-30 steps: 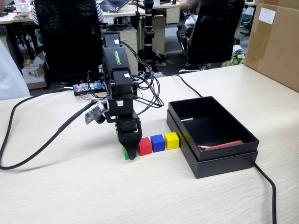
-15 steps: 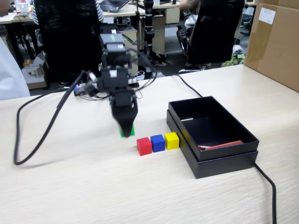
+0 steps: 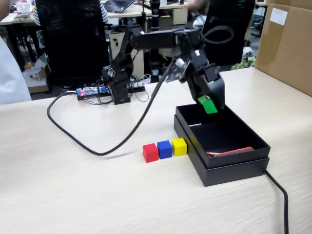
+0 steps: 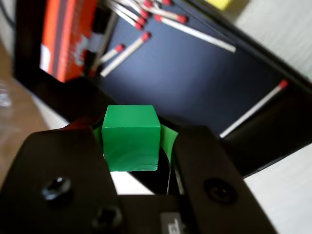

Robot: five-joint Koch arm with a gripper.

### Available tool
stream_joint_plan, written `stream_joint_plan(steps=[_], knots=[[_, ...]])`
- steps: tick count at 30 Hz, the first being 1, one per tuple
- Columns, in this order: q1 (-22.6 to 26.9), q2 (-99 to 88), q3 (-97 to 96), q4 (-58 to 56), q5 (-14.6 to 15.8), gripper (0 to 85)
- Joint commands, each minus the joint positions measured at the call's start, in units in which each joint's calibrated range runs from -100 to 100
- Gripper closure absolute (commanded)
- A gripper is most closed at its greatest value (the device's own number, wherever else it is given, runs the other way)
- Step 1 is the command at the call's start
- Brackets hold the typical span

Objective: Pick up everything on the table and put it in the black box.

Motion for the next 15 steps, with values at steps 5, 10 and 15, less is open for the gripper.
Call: stream_joint_plan(steps=[5,10,15], knots=[[0.3,7.8,7.9,-0.8,0.1,81.5],[0.1,12.0,6.8,-2.3,0.5,71.6],[0.0,11.7,5.6,-2.3,0.8,47.5]])
